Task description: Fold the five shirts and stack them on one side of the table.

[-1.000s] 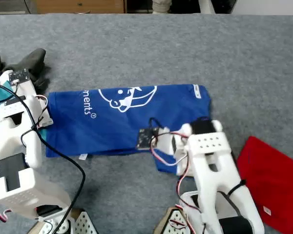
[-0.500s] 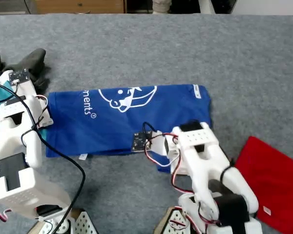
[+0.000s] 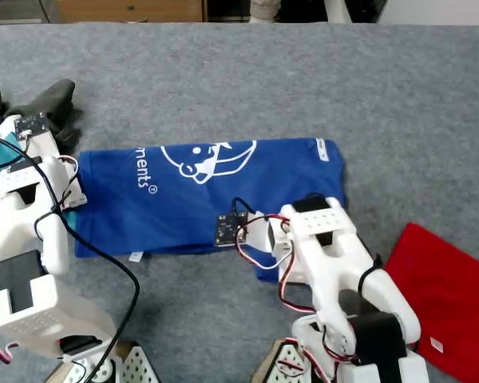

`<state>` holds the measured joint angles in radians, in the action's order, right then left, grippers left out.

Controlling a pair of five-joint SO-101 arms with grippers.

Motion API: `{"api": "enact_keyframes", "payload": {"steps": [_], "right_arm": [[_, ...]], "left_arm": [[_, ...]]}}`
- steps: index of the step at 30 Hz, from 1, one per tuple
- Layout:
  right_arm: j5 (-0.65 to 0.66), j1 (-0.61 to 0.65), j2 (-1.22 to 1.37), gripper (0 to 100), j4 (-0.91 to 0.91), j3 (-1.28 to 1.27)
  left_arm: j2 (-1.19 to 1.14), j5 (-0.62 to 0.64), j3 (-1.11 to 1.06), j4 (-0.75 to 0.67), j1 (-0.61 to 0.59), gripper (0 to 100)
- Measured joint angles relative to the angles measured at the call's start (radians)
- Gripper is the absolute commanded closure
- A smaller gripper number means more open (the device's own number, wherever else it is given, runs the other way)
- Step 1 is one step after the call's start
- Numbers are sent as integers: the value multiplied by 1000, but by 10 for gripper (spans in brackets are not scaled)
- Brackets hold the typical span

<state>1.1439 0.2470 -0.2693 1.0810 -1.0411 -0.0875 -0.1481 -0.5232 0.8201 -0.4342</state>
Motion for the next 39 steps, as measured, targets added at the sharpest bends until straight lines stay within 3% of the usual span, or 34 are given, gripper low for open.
{"api": "enact_keyframes", "payload": {"steps": [16,25,36,39], "right_arm": [[-9,-72,49,995,54,110],[-110,-34,106,995,235,562],[-89,-15,545,993,290,1117],[-58,6,628,925,319,1209]], "left_arm": [[0,0,0,0,0,981],[0,0,0,0,0,981],[0,0,0,-3,0,981],[0,0,0,-3,0,981]]}}
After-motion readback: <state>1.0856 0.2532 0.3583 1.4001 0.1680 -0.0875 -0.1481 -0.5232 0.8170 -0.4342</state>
